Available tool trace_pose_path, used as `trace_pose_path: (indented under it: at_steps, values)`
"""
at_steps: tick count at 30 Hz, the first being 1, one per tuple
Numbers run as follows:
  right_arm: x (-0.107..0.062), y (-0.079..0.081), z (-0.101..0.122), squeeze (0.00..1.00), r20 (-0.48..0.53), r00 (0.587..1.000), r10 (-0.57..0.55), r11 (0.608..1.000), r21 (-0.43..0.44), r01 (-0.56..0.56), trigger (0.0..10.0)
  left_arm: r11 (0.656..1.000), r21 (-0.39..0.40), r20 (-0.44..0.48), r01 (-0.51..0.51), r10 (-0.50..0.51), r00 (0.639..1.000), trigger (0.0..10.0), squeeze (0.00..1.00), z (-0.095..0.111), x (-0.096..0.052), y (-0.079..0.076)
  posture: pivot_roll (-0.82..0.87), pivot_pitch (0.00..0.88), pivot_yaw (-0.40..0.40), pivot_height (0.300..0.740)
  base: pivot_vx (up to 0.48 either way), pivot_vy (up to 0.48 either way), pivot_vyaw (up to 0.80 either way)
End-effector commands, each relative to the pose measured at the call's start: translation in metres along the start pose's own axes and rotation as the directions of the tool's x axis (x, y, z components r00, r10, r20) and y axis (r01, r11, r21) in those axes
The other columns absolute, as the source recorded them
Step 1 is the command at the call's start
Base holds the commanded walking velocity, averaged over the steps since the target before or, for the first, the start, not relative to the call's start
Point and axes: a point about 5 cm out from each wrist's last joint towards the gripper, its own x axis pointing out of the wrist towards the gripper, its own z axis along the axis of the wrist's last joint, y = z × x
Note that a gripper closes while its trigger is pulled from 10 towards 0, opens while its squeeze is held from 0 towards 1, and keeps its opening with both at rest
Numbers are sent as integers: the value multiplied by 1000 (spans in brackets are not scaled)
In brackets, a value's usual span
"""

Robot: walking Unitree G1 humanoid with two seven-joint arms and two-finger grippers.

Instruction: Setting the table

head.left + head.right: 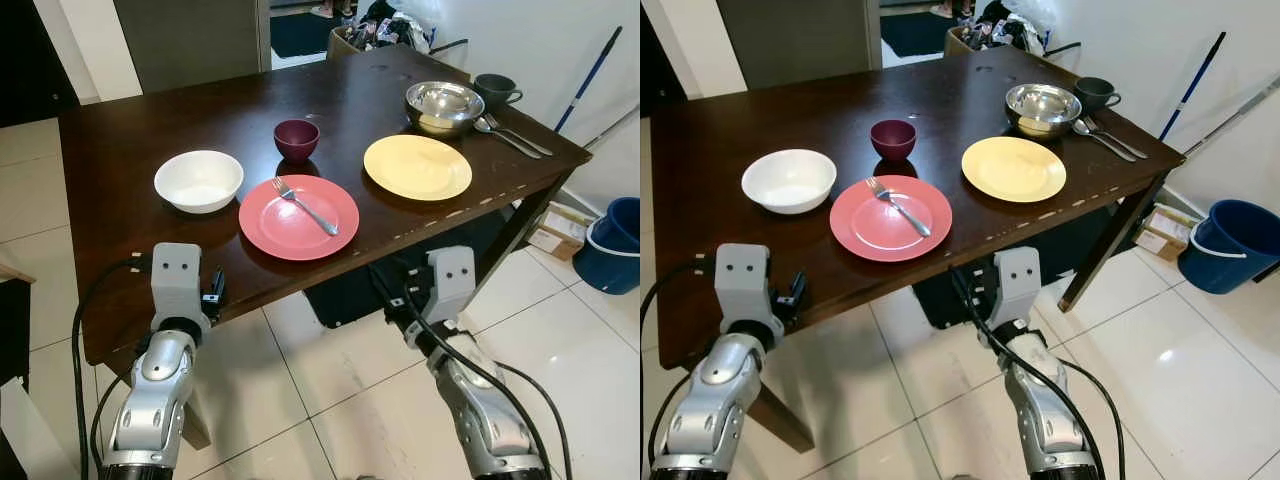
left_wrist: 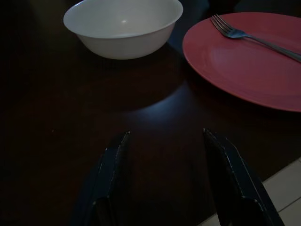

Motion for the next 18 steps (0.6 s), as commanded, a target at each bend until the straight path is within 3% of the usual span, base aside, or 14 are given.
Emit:
trace_pose_path:
  at_steps: [1,7,18]
  values:
    - [-1,1,0,0,5,1000,-5,1000,1,5,10000,1000,18,-10,14,-14,1000,10000,0,-3,0,-1,-84,5,33,740,0,0,0]
    - [-2,2,-1,0,7,1000,-10,999,36,9,10000,995,46,9,88,-88,996,10000,0,-3,-4,-10,-83,9,31,740,0,0,0]
    - [-4,-3,-4,0,6,998,-58,991,125,56,10000,990,58,12,132,-133,991,10000,0,0,-4,-15,-85,10,36,740,0,0,0]
